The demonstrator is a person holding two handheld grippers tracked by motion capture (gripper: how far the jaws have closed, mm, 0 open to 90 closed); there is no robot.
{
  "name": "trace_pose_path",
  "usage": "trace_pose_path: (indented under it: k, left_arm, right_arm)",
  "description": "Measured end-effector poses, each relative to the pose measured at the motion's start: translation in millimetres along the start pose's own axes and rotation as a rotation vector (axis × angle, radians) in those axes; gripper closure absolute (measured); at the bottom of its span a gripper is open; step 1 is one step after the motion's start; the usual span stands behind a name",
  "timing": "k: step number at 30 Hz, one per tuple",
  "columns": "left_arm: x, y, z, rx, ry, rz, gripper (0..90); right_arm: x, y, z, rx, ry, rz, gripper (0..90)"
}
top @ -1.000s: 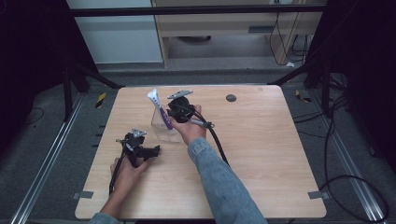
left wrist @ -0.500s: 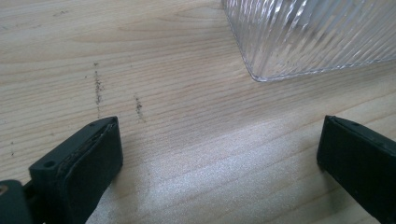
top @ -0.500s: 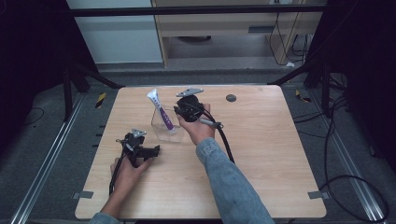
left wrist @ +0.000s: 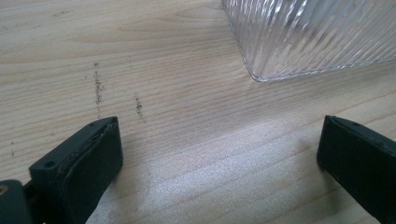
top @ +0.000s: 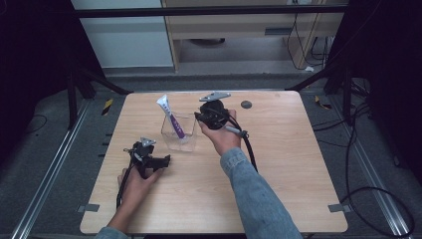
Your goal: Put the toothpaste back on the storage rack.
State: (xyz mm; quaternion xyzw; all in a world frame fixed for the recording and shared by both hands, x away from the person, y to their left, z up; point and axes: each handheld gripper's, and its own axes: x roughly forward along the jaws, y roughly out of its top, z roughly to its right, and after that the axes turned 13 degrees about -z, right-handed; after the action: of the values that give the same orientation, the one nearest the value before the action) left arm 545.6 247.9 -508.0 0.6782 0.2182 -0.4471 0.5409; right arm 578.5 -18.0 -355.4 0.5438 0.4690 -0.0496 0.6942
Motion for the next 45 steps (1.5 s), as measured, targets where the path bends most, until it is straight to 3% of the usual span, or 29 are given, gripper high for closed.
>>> trace_pose_path:
  k: [2, 9, 10, 16, 23, 26, 29, 45]
  left_arm:
    - [-0.1, -0.2, 0.0, 0.001, 0.0, -0.001, 0.0]
    - [-0.1, -0.1, -0.2, 0.001, 0.001, -0.001, 0.0]
    - [-0.1, -0.1, -0.2, 0.0, 0.001, -0.001, 0.0]
    - [-0.2, 0.1, -0.5, 0.001, 0.003, -0.004, 0.0]
    - [0.0, 0.2, -0.4, -0.004, 0.003, -0.001, 0.0]
    - [0.0, 0.3, -0.5, -0.003, 0.004, -0.001, 0.0]
    - [-0.1, 0.3, -0.6, -0.002, 0.004, -0.003, 0.0]
    - [0.2, 0.6, -0.6, -0.006, 0.005, 0.0, 0.0]
  right_arm:
    - [-1.2, -0.7, 3.9, 0.003, 0.027, -0.023, 65.9]
    - [-6.7, -5.9, 9.3, -0.029, 0.03, -0.064, 55.2]
    - [-6.9, -8.5, 10.9, -0.035, 0.024, -0.077, 50.2]
    - [-12.2, -13.2, 20.6, -0.013, 0.023, -0.042, 36.4]
    - [-21.1, -26.3, 35.4, 0.005, -0.003, -0.031, 29.3]
    - [-24.2, -30.0, 41.7, 0.016, 0.001, -0.027, 31.2]
    - [-24.8, -30.6, 47.2, 0.034, 0.011, -0.031, 28.4]
    - [-27.7, -31.8, 74.1, 0.056, -0.029, -0.014, 19.8]
